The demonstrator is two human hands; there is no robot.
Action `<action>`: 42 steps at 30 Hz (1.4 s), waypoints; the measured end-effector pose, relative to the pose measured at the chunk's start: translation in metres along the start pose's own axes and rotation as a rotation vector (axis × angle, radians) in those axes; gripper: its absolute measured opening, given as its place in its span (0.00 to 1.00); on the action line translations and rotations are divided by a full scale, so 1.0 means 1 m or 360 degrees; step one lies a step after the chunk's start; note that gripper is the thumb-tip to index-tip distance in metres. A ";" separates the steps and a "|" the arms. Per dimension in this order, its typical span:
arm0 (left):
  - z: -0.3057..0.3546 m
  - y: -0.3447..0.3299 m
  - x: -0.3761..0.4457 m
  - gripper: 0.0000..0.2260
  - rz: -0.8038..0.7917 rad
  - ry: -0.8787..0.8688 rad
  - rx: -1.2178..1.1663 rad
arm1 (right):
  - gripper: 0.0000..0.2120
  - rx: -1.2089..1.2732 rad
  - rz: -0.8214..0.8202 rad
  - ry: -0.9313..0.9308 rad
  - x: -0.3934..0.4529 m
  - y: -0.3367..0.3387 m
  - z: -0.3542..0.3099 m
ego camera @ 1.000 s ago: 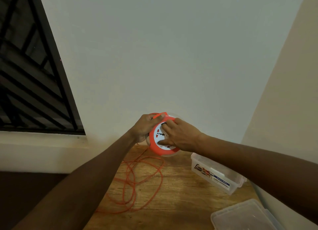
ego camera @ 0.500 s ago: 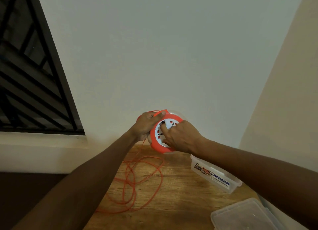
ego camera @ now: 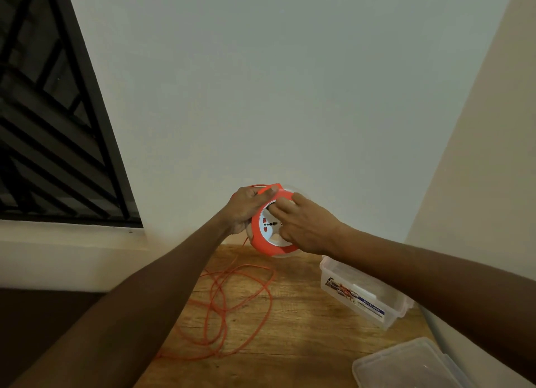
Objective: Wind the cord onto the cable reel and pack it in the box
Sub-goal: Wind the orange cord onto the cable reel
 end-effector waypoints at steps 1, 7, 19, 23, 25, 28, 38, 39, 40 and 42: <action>-0.001 -0.001 0.000 0.21 -0.0007 -0.0003 0.0005 | 0.19 0.0029 -0.0053 0.0066 0.001 -0.001 -0.001; -0.007 0.006 0.000 0.20 -0.0026 0.0032 -0.0003 | 0.24 0.0052 -0.0011 0.0193 -0.005 -0.005 -0.003; -0.002 -0.005 -0.009 0.21 -0.0133 0.0003 0.0025 | 0.33 -0.0031 -0.0127 0.0190 0.003 -0.009 -0.008; -0.007 -0.004 -0.009 0.17 -0.0115 0.0027 -0.0136 | 0.25 0.0066 -0.0023 -0.0042 0.004 -0.004 -0.006; -0.002 -0.007 -0.011 0.14 -0.0075 0.0035 -0.0212 | 0.27 0.0070 -0.0084 -0.0254 0.004 -0.008 -0.007; 0.006 -0.009 -0.010 0.12 -0.0044 -0.0011 -0.0150 | 0.30 0.0238 -0.0164 -0.0432 0.007 -0.017 -0.012; -0.009 -0.003 -0.009 0.13 0.0134 0.0057 -0.0245 | 0.39 0.1696 -0.0186 -0.1581 0.002 -0.036 -0.006; -0.010 -0.002 -0.009 0.13 0.0136 0.0062 -0.0239 | 0.39 0.1545 -0.0181 -0.1513 0.001 -0.035 -0.007; -0.010 -0.001 -0.009 0.12 0.0140 0.0067 -0.0235 | 0.37 0.1317 -0.0151 -0.1413 -0.001 -0.034 -0.006; -0.010 0.002 -0.009 0.12 0.0138 0.0071 -0.0227 | 0.32 0.0869 -0.0004 -0.1117 -0.004 -0.030 -0.004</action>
Point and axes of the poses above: each hand's wrist, its own x-axis towards the middle knuckle, its own y-axis out of the back of the hand, z = x × y, the point moved 4 cm from there along x, towards the middle knuckle, and after that the axes turned 12 degrees about z, right-handed, at the moved point
